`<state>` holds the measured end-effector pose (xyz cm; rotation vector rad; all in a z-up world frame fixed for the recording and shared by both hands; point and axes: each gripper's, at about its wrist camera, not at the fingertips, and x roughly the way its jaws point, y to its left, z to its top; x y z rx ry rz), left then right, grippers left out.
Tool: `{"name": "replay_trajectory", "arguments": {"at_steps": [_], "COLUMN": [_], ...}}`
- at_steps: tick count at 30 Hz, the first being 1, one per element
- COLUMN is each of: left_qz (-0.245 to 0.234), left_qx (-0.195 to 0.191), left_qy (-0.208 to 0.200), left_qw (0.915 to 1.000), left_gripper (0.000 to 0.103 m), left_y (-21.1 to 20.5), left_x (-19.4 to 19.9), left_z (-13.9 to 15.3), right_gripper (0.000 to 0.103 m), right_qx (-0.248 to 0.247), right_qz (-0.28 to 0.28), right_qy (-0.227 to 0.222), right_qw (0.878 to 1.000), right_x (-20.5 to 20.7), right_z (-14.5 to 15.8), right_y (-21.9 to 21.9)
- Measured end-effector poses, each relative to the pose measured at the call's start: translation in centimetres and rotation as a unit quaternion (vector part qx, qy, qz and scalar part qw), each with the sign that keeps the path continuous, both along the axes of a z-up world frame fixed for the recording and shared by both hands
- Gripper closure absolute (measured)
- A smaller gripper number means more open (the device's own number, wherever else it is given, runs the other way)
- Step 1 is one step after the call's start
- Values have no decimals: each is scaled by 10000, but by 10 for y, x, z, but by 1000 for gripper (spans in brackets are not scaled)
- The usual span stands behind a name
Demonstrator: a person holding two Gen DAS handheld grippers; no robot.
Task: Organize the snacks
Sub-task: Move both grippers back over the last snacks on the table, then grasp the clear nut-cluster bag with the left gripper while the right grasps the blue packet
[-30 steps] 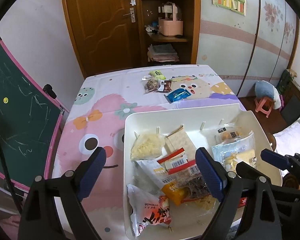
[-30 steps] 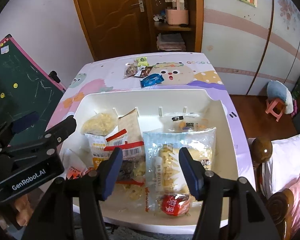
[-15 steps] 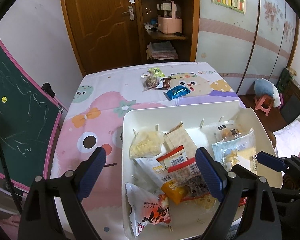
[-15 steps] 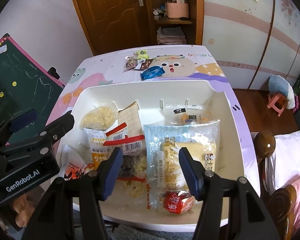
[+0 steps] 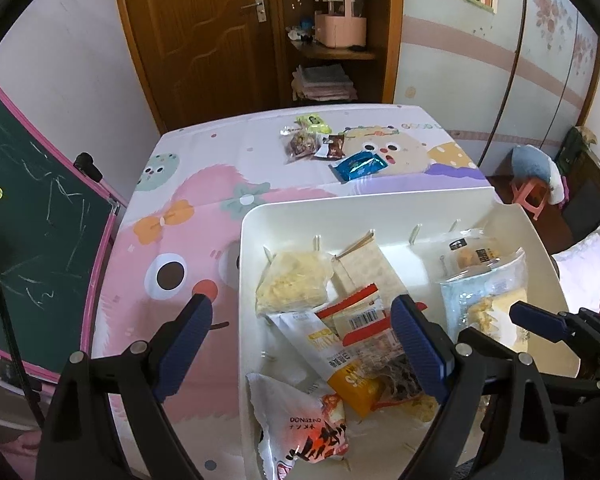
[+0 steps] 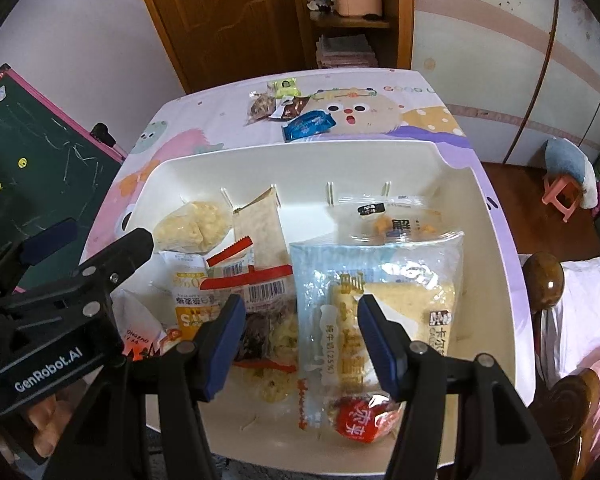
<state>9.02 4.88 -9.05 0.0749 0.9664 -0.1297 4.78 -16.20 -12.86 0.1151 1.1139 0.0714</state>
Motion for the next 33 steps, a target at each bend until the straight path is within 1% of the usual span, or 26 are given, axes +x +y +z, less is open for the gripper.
{"name": "replay_trajectory", "arguments": {"at_steps": [4,6,8,11,14,15,17,18,19,22,24,25,26,27,29,31,32,33], "left_qz": [13,-12,-71,-163,-222,-231,-204,-181,-164,-83,-50,-16,20,43,4,-85,-94,-101], "left_qx": [-7,-115,-180,-108,-42,-37,40,69,75,129,99,76,59,49,75,151,253,287], "left_qy": [-50,-23,-95,-324,-557,-618,-691,-712,-725,-734,-567,-517,-399,-289,102,433,639,732], "left_qw": [10000,9999,9998,9993,9982,9978,9974,9973,9972,9972,9983,9986,9992,9996,9999,9989,9976,9969], "left_gripper": [13,13,13,13,13,13,13,13,13,13,13,13,13,13,13,13,13,13], "left_y": [4,7,8,8,7,7,6,5,5,5,4,4,4,5,2,-1,-4,-6], "left_x": [11,22,36,59,92,104,130,146,157,203,243,253,272,285,318,338,350,352], "left_z": [7,16,31,58,91,101,119,128,133,146,142,139,130,121,90,57,33,20], "right_gripper": [44,44,44,44,44,44,44,44,44,44,44,44,44,44,44,44,44,44], "right_qx": [-48,-60,-28,117,379,470,404,330,306,413,624,676,704,694,616,592,610,649], "right_qz": [10,16,38,89,79,76,41,44,45,-28,-96,-100,-82,-28,1,88,123,140], "right_qy": [-5,-22,-82,-184,-227,-289,-354,-384,-388,-307,-184,-135,-76,51,232,545,687,888], "right_qw": [10000,10000,10000,9997,9990,9984,9986,9987,9988,9987,9978,9976,9975,9976,9978,9967,9957,9938], "right_x": [9,16,26,51,87,106,131,153,165,212,243,254,264,280,297,313,318,325], "right_z": [3,7,15,33,56,68,82,92,97,108,107,104,98,87,67,36,22,2], "right_y": [0,-1,-3,-9,-21,-26,-33,-38,-41,-54,-64,-66,-67,-67,-66,-64,-63,-62]}}
